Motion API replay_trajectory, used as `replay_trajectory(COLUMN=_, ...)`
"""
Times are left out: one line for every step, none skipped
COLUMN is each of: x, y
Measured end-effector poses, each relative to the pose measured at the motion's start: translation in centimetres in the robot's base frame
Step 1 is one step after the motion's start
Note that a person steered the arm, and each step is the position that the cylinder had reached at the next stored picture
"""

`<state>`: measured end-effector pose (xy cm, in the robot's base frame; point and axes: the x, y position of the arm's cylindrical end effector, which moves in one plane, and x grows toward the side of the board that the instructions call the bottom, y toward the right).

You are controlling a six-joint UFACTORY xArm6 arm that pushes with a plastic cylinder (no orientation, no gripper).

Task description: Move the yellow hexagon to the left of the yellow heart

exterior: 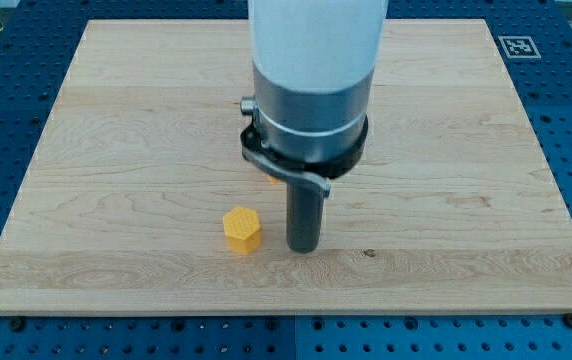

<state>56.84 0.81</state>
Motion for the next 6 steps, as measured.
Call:
replay_trajectory(x=0.8, y=-3.6)
replay_trajectory(x=-3.1, y=-9.6)
replay_trajectory(x=-6.6, y=-13.3)
replay_trajectory(x=-5.3, y=-13.2)
replay_trajectory(x=-7.3, y=-13.2)
replay_trajectory(x=-13.4, y=-13.2)
